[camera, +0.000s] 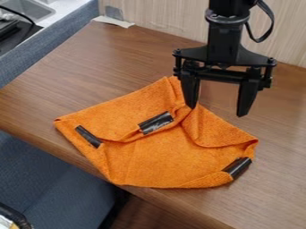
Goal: Unfold from bottom right to top left
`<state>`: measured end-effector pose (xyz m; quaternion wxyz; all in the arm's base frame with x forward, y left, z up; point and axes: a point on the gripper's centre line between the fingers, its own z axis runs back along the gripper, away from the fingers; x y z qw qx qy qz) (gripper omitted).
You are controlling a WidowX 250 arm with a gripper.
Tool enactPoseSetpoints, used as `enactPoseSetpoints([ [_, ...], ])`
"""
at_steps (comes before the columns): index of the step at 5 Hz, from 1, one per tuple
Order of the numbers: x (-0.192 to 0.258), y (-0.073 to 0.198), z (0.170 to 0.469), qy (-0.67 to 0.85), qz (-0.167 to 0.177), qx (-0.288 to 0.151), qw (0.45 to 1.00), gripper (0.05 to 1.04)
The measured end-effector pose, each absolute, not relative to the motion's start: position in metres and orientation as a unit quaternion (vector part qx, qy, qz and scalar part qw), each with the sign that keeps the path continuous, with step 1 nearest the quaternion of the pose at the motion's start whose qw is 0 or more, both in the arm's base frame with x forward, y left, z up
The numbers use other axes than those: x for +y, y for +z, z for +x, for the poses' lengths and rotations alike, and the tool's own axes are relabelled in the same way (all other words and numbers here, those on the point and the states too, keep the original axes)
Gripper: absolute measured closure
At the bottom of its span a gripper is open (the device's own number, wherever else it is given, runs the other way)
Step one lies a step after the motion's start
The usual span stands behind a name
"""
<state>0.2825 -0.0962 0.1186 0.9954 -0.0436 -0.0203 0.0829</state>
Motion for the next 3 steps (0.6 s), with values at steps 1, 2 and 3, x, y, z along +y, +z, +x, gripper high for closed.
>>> enactPoseSetpoints([
  [1,-0.096,0.111,0.282,0.083,-0.039,-0.009,0.996,0.084],
  [2,-0.081,0.102,0.279,0.092,-0.045,0.003,0.995,0.084],
  [3,-0.064,0.094,0.278,0.091,-0.044,0.006,0.995,0.084],
])
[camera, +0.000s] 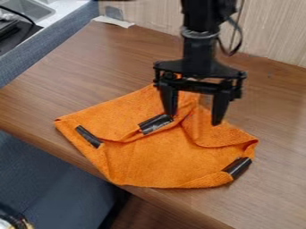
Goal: Unfold from bottom right to top left
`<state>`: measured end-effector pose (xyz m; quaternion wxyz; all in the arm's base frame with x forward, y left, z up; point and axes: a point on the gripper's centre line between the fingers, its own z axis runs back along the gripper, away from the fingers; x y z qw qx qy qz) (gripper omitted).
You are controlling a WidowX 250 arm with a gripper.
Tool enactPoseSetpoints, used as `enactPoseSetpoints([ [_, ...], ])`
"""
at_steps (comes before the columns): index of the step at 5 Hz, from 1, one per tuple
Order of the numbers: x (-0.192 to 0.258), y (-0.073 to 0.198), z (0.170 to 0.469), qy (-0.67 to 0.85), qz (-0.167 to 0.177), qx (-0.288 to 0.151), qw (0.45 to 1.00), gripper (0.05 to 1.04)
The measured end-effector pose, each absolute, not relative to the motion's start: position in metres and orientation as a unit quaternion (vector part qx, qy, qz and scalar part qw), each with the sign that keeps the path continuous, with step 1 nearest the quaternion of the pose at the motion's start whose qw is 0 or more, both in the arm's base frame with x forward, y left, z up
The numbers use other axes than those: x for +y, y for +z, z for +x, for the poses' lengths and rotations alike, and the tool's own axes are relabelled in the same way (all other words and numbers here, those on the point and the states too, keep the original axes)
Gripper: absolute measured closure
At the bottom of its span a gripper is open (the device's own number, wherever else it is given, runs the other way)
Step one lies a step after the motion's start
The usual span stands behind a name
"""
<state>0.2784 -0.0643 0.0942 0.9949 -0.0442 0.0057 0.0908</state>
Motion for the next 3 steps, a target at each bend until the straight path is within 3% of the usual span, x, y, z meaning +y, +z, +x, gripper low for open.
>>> enactPoseSetpoints([
  [3,-0.02,0.075,0.274,0.129,-0.03,0.0,0.991,0.084],
])
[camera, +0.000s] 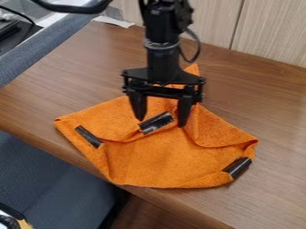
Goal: Unfold from bottom right to top left
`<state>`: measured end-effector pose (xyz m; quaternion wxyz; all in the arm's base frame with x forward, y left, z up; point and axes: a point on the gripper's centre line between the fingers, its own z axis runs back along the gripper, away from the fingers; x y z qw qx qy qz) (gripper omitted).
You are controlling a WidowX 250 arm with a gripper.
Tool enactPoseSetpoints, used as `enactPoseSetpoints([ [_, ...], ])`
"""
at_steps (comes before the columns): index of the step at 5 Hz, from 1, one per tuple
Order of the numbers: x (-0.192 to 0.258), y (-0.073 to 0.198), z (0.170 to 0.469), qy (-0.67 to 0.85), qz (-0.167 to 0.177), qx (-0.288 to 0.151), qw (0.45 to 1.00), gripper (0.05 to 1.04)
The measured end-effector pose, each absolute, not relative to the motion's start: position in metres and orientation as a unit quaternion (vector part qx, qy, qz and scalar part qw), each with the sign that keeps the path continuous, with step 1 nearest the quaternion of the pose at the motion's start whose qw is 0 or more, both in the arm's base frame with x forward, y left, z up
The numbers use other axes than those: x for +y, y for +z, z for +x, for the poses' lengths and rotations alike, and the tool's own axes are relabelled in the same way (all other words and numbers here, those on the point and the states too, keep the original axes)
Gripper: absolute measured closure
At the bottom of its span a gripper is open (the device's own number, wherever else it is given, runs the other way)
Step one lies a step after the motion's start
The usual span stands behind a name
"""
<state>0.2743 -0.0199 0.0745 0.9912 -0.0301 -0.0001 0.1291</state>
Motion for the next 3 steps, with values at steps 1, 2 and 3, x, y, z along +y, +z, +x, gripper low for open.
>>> enactPoseSetpoints([
  [1,-0.018,0.059,0.278,0.112,-0.032,0.011,0.993,0.084],
  [2,-0.01,0.048,0.283,0.112,-0.039,0.014,0.993,0.084],
  [3,-0.01,0.038,0.289,0.104,-0.036,0.026,0.994,0.136],
])
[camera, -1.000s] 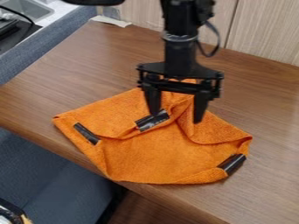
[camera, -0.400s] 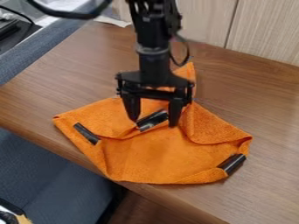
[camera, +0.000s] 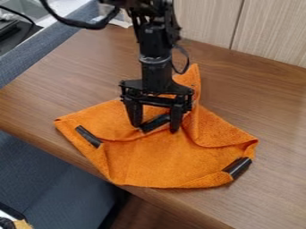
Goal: Unfold from bottom right to top left
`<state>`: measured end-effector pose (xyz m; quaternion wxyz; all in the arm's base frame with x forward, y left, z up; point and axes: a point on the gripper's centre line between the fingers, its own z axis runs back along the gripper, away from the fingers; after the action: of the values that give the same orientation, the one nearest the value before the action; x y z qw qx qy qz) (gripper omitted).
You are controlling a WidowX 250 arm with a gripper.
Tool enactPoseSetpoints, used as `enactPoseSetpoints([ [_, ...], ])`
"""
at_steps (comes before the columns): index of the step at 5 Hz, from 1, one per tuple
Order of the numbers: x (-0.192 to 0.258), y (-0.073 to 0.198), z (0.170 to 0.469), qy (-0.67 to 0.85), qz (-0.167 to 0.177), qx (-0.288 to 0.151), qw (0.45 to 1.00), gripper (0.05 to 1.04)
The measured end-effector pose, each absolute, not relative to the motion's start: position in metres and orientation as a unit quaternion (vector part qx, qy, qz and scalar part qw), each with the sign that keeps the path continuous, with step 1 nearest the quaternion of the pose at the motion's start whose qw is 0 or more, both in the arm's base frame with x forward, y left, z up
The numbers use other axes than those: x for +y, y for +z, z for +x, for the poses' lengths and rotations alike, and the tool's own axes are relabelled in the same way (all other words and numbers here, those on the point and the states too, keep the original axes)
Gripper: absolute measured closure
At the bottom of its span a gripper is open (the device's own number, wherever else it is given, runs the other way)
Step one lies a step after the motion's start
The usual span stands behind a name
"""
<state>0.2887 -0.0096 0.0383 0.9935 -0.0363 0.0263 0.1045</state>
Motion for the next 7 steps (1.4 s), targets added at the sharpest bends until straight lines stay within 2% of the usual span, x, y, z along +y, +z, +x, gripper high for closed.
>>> enactPoseSetpoints([
  [2,-0.009,0.038,0.289,0.113,-0.028,0.025,0.993,0.668],
  [3,-0.01,0.048,0.286,0.114,-0.022,0.019,0.993,0.847],
  [4,-0.009,0.066,0.28,0.129,-0.021,-0.005,0.991,0.966],
  [6,0.003,0.082,0.283,0.157,-0.028,-0.008,0.987,1.0],
  [7,0.033,0.098,0.297,0.196,-0.034,-0.032,0.979,1.0],
])
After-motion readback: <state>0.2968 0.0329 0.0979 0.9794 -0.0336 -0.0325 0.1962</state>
